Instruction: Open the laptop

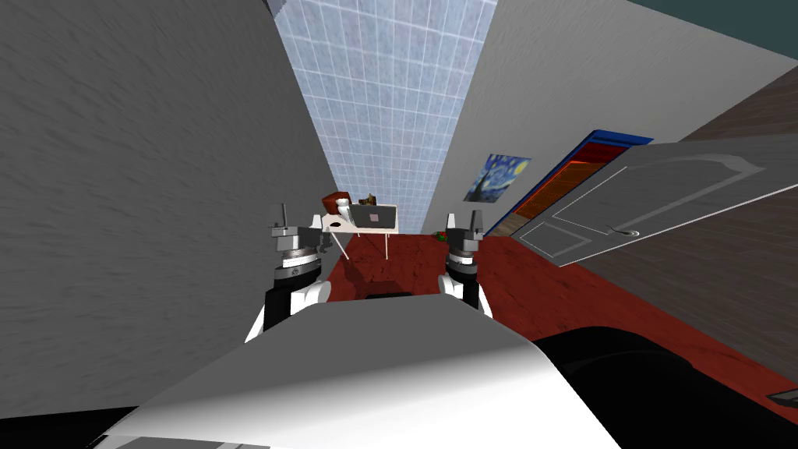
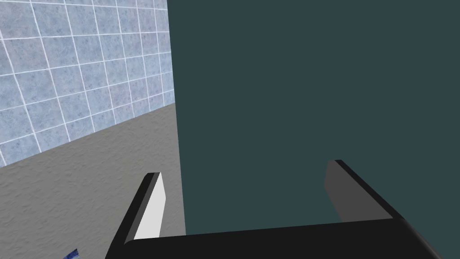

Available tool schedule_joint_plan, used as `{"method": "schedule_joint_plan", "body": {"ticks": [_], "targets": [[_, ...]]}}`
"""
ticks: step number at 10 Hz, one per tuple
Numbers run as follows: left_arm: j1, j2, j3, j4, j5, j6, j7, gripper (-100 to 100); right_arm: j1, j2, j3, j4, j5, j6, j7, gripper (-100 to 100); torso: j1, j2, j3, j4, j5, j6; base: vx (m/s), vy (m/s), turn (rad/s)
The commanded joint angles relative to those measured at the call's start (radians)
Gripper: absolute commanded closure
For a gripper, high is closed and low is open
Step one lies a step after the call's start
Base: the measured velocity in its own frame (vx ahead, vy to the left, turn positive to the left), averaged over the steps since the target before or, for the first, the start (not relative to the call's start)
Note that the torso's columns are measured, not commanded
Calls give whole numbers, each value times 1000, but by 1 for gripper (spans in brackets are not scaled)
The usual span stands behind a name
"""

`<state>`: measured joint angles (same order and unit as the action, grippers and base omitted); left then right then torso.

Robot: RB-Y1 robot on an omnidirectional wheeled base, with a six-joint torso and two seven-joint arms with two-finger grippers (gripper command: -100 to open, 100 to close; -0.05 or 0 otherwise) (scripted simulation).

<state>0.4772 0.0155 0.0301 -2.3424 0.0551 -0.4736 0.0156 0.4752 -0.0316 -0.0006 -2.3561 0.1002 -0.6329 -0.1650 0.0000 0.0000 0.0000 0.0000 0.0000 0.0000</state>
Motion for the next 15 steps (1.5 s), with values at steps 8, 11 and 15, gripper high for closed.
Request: {"method": "schedule_joint_plan", "body": {"ticks": [8, 11, 15], "targets": [[0, 0, 0, 0, 0, 0, 0, 0, 0, 0, 0, 0, 0, 0, 0, 0, 0, 544, -1087, 544, 0, 0, 0, 0, 0], [-31, 60, 9, -13, 3, 54, -4, -100, 0, 0, 0, 0, 0, 0, 0, 0, 1, 725, -1451, 724, 0, 0, 11, 10, -10], [-105, 114, 31, -37, 11, 174, -13, -100, 0, 0, 0, 0, 0, 0, 0, 0, 0, 737, -1476, 738, 0, 0, 28, 30, -19]]}}
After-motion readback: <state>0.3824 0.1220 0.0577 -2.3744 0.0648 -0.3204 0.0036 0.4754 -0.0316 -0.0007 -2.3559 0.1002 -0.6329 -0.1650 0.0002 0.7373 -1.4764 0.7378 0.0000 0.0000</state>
